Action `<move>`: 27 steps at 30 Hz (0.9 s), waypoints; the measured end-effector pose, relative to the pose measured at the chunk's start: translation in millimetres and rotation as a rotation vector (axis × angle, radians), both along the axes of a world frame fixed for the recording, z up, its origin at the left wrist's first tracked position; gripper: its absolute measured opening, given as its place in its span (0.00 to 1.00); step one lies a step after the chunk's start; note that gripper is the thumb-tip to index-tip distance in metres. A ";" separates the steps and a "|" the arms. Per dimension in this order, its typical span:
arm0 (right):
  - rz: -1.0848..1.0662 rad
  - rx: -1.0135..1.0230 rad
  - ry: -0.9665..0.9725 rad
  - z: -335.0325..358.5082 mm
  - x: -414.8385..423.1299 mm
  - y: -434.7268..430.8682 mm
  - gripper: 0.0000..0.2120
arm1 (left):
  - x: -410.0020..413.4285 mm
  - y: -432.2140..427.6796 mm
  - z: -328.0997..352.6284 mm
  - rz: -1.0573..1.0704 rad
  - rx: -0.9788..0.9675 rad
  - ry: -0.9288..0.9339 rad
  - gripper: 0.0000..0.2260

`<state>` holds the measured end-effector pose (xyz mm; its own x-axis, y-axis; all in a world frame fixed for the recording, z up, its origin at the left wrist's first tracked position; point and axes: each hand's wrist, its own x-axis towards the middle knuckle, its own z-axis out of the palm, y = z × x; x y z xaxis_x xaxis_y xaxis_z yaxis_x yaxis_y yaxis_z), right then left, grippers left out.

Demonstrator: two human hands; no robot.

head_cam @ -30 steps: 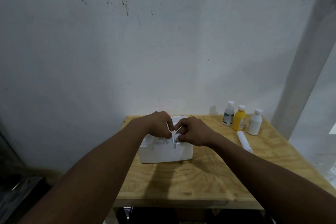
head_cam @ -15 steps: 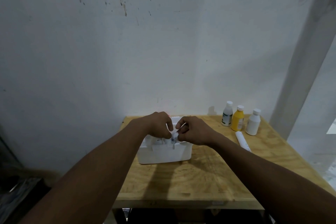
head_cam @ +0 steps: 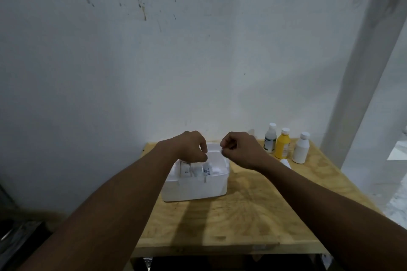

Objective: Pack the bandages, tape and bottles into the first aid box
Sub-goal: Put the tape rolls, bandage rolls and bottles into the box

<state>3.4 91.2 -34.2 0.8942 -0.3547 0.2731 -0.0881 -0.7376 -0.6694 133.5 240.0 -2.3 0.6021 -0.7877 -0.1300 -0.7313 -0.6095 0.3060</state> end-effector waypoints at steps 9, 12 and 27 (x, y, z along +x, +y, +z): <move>-0.280 -0.060 0.124 -3.6 -45.3 -95.7 0.03 | -20.4 -92.2 -0.9 -0.130 -0.088 -0.081 0.15; -0.325 -0.081 0.296 -20.9 -62.7 -120.1 0.07 | -33.8 -130.5 -8.8 -0.189 -0.100 -0.095 0.18; -0.260 -0.086 0.472 -79.3 -94.5 -151.8 0.15 | -68.7 -248.5 -54.5 -0.355 -0.090 -0.277 0.31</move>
<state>-91.0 -60.6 -113.5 0.8124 -0.5746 -0.0995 -0.5515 -0.7016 -0.4513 64.8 -8.5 -56.8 0.2951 -0.9525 0.0757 -0.9519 -0.2862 0.1098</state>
